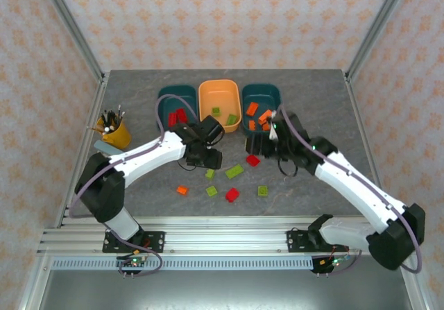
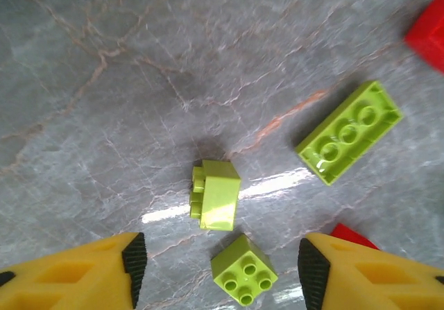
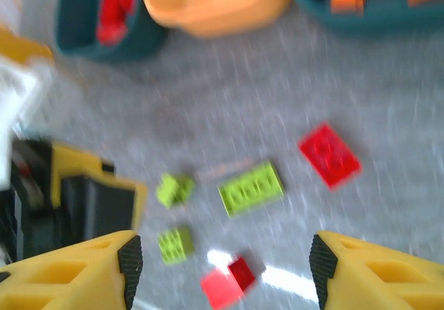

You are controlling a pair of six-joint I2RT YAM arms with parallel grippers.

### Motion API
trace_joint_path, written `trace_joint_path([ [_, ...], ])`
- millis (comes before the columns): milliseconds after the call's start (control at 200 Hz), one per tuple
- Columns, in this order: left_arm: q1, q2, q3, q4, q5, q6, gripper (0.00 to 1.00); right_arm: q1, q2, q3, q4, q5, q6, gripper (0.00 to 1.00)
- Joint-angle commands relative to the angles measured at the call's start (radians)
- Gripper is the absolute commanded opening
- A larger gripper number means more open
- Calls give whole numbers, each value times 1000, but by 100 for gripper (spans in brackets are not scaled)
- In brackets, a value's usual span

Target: Sort the legos into containers by color

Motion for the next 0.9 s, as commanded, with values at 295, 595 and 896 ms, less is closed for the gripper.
trace_joint_path([
  [295,-9,137,-50,43,27,66,47,30,-98,-107,-7,-8,93,66],
  [595,-11,167,-62,88,4,55,28,30,-57,-75,-9,1,84,65],
  [896,48,108,193,-82,-94,38,27,30,-24,-6,13,44,75,64],
])
